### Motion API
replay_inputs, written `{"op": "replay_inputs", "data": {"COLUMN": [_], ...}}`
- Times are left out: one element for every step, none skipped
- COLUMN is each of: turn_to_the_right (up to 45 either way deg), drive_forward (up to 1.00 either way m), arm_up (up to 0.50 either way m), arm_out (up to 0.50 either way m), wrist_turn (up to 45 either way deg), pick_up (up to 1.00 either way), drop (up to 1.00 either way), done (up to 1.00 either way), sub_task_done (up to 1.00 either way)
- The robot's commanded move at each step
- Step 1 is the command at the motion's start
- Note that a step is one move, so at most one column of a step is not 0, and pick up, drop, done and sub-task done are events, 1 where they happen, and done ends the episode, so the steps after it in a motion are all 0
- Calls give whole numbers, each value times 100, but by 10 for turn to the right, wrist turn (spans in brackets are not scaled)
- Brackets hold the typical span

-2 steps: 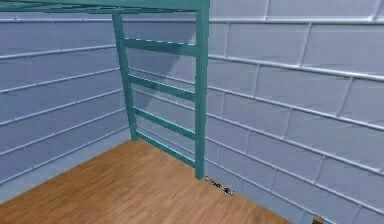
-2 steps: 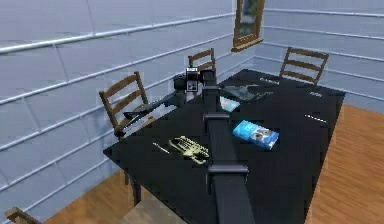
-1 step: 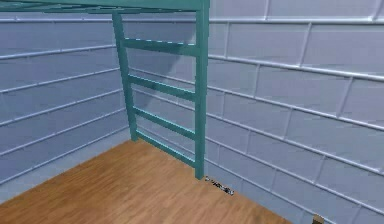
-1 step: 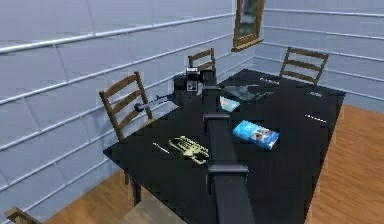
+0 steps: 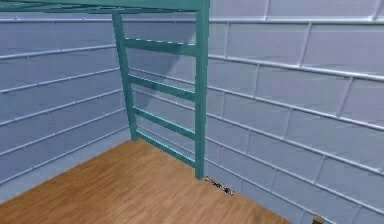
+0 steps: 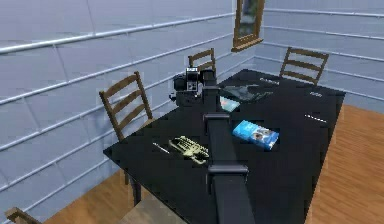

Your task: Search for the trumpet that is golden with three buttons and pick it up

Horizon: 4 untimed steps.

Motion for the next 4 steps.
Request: {"op": "replay_inputs", "data": {"turn_to_the_right": [0,0,0,0], "drive_forward": [0,0,0,0], "arm_up": [0,-30,0,10], "arm_out": [0,0,0,0], "wrist_turn": [450,0,0,0], "pick_up": [0,0,100,0], "drop": [0,0,0,0], "done": [0,0,0,0], "sub_task_done": [0,0,0,0]}}
